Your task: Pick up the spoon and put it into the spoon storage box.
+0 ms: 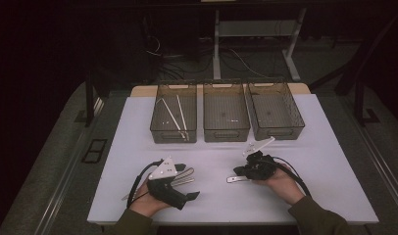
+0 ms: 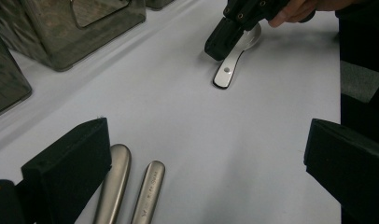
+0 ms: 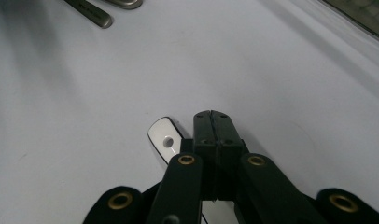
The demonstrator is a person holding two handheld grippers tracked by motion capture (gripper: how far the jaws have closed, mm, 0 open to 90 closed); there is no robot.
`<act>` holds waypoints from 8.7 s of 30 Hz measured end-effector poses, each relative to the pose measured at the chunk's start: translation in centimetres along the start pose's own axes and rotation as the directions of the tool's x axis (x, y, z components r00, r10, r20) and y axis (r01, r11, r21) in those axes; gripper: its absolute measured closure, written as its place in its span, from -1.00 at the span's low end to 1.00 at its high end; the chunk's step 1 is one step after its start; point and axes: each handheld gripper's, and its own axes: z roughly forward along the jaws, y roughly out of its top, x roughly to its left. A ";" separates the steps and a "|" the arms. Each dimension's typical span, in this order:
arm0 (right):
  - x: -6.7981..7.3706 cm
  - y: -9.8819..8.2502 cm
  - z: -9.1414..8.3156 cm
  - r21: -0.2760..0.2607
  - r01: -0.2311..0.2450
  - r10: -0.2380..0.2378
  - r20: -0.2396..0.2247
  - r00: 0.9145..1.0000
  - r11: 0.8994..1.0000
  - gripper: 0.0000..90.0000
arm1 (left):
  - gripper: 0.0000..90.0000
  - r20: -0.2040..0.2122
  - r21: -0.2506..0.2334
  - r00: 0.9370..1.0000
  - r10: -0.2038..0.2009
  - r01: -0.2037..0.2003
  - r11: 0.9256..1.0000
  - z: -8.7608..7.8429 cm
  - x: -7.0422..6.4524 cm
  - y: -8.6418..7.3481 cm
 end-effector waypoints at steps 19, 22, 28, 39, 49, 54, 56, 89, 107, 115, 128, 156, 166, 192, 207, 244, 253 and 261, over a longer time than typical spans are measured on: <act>-1.6 -1.6 -4.9 -0.143 -0.087 0.085 -0.022 0.996 0.986 0.12 | -1.00 -0.006 -0.007 1.000 -0.002 0.002 1.000 -0.2 0.1 0.0; -1.8 -2.7 -5.6 -0.138 -0.093 0.093 0.000 0.996 0.986 0.09 | -1.00 -0.006 -0.006 1.000 0.004 -0.004 1.000 -0.2 0.1 0.0; -2.5 -5.2 -7.0 -0.138 -0.108 0.115 0.043 0.992 0.985 0.05 | -1.00 -0.006 -0.004 1.000 -0.002 0.002 1.000 -0.1 0.0 0.0; -3.9 -6.4 -6.5 -0.098 -0.142 0.150 0.082 0.985 0.985 0.02 | -1.00 -0.005 -0.001 1.000 0.000 0.000 1.000 -0.1 -0.1 0.0; -3.7 -6.2 -5.6 -0.064 -0.135 0.139 0.073 0.988 0.989 0.09 | -1.00 -0.003 0.002 1.000 0.004 -0.004 1.000 0.0 -0.1 0.0; -3.6 -6.2 -5.5 -0.047 -0.120 0.123 0.059 0.991 0.992 0.18 | -1.00 -0.002 0.003 1.000 0.003 -0.003 1.000 0.0 -0.1 0.0; -3.5 -6.2 -5.4 -0.041 -0.118 0.120 0.052 0.991 0.992 0.21 | -1.00 -0.002 0.004 1.000 0.002 -0.002 1.000 0.0 -0.1 0.0; -2.7 -6.3 -5.3 0.033 0.021 -0.020 -0.008 1.000 0.999 0.75 | -1.00 -0.004 0.012 1.000 0.010 -0.010 1.000 0.1 -0.1 0.0; -2.8 -6.2 -5.5 0.037 -0.004 0.005 -0.020 1.000 0.999 0.80 | -1.00 -0.004 0.021 1.000 0.030 -0.030 0.999 -0.1 0.3 -0.4; -2.9 -6.1 -6.3 -0.012 -0.025 0.025 -0.006 1.000 1.000 0.80 | -1.00 -0.009 0.017 1.000 0.025 -0.025 1.000 -0.3 0.4 -0.4; -3.4 -5.5 -8.0 -0.114 -0.053 0.056 0.022 0.998 0.992 0.81 | -1.00 -0.006 0.022 0.999 0.036 -0.035 0.999 -0.3 0.4 -0.4; -4.0 -3.8 -9.3 -0.230 -0.084 0.095 0.039 0.995 0.970 0.82 | -1.00 -0.003 0.021 0.999 0.034 -0.034 0.999 -0.2 0.3 -0.4; -4.9 -2.3 -9.6 -0.282 -0.103 0.125 0.061 0.990 0.954 0.83 | -1.00 -0.006 0.018 0.999 0.033 -0.033 0.999 -0.1 0.3 -0.4; -5.3 2.2 -8.5 -0.347 -0.081 0.121 0.096 0.988 0.934 0.83 | -1.00 -0.006 0.021 0.999 0.036 -0.035 0.999 -0.2 0.3 -0.3; -6.4 5.4 -7.3 -0.366 -0.074 0.128 0.125 0.984 0.927 0.84 | -1.00 -0.001 0.018 0.999 0.033 -0.033 0.999 -0.1 0.2 -0.4; -8.8 8.8 -1.9 -0.176 -0.110 0.144 0.194 0.970 0.978 0.80 | -1.00 -0.003 0.003 1.000 0.020 -0.020 1.000 -0.1 0.2 -0.3; -8.8 8.8 -1.9 -0.185 -0.109 0.146 0.198 0.969 0.977 0.61 | -1.00 -0.004 0.001 1.000 0.020 -0.020 1.000 -0.1 0.2 -0.3; -8.6 8.6 -3.5 -0.255 -0.118 0.168 0.183 0.969 0.960 0.20 | -1.00 -0.005 -0.001 1.000 0.017 -0.017 1.000 -0.1 0.2 -0.3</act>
